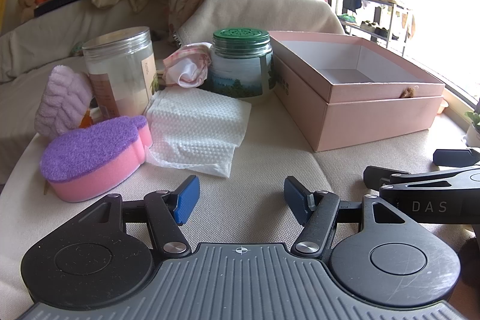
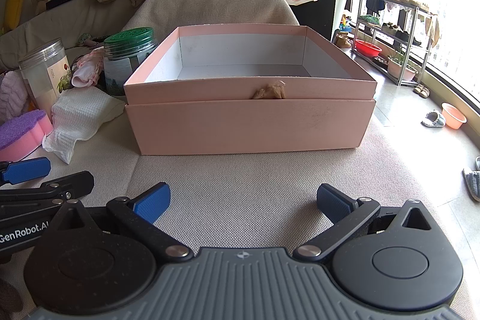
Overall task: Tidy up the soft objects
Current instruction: 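Grasp the lilac fuzzy item with the left tool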
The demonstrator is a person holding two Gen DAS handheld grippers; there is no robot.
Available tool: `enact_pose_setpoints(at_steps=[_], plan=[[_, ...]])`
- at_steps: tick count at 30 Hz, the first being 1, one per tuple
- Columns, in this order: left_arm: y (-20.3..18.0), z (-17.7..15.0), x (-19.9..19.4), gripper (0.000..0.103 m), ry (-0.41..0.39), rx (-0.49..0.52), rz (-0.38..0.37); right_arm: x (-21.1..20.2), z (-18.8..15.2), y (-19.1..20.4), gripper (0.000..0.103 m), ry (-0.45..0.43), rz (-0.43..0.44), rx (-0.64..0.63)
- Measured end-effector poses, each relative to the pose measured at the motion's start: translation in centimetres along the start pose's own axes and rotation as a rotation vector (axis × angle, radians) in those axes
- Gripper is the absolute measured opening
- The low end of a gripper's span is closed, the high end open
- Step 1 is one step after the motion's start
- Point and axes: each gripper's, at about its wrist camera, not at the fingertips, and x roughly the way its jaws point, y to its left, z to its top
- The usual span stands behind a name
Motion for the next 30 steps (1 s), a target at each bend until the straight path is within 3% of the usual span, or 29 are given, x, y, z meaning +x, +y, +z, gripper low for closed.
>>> enact_pose_setpoints(at_steps=[8,11,19,21,26,27,30], plan=[[0.0,0.0,0.0,0.068,0.0,0.001,0.0,0.0,-0.1,0.3,0.103,0.007,0.006,-0.01],[0.1,-0.1,-0.1,0.067,-0.001,-0.001,-0.017,0.1,0.7,-0.2,0.103,0.079,0.056,-0.049],[4.2,-0.2,-2.2,0.065,-0.013,-0.089,-0.272,0.0,0.6,0.1,0.103,0.094,0.047,-0.044],[5.9,0.3,-3.9,0.065,-0.069,-0.072,-0.25,-0.3,0.2,0.1,0.103,0.086,0.046,-0.044],[11.9,3.1,-7.0,0.065,-0.277,0.03,-0.037,-0.5,0.2,0.1,0.103,0.081,0.057,-0.054],[13.4,3.9,-6.5,0.065,-0.272,0.032,-0.01,-0.5,0.2,0.1,0.103,0.081,0.058,-0.055],[17.0,5.5,-3.2,0.065,-0.15,-0.01,0.005,-0.5,0.2,0.2,0.103,0.079,0.058,-0.056]])
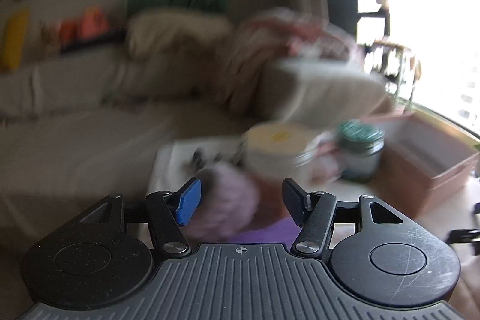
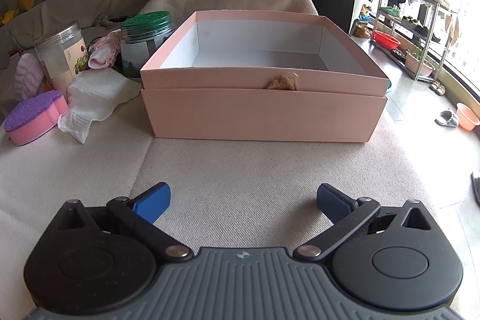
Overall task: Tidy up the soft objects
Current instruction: 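Grasp the lilac fuzzy item with the left tool, then grasp the purple sponge with the right tool while the left tool holds the lilac item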
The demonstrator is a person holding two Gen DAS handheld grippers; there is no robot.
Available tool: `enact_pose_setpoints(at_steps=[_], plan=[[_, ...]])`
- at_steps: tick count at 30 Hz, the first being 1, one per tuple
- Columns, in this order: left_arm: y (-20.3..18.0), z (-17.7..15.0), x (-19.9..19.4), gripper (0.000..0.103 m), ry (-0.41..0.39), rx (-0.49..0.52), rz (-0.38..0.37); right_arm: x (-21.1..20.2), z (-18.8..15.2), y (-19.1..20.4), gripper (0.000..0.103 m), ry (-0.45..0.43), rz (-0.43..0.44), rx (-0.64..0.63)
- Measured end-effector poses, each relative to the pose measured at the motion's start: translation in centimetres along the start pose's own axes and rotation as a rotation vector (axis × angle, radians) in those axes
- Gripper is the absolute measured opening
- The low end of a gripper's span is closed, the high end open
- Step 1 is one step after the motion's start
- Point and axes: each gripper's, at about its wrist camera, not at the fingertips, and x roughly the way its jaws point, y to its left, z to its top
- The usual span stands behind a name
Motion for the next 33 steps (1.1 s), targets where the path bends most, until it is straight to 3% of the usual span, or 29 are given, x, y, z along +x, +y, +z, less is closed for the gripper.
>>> enact_pose_setpoints(at_steps=[4,8,10,12,14,21,24,27,33], plan=[[1.0,-0.3,3.9,0.065,0.081,-0.005,-0.027,0.0,0.0,0.0,0.103,0.0,-0.001,0.0],[1.4,-0.9,5.4,0.064,0.105,0.003,-0.02,0.0,0.0,0.1,0.103,0.003,0.008,-0.01],[1.6,-1.0,5.5,0.056,0.106,0.025,-0.018,-0.4,0.2,0.5,0.099,0.001,0.033,-0.048],[2.0,-1.1,4.7,0.031,0.086,0.032,-0.048,-1.1,0.7,1.5,0.097,-0.025,0.075,-0.102],[3.0,-1.5,3.7,0.022,0.067,-0.011,-0.081,-2.0,1.8,2.9,0.097,-0.066,0.168,-0.143],[5.8,-1.6,0.3,0.019,-0.008,-0.125,-0.108,-1.1,7.1,12.4,0.097,-0.086,0.487,-0.342],[7.1,-1.5,-1.0,0.019,-0.011,-0.175,-0.144,0.0,8.4,16.8,0.097,-0.107,0.593,-0.5],[8.3,-1.9,-2.1,0.019,-0.007,-0.218,-0.179,2.2,9.9,19.4,0.097,-0.094,0.613,-0.571],[10.0,-3.6,-2.9,0.019,-0.008,-0.31,-0.208,5.9,11.0,20.4,0.097,0.01,0.607,-0.542]])
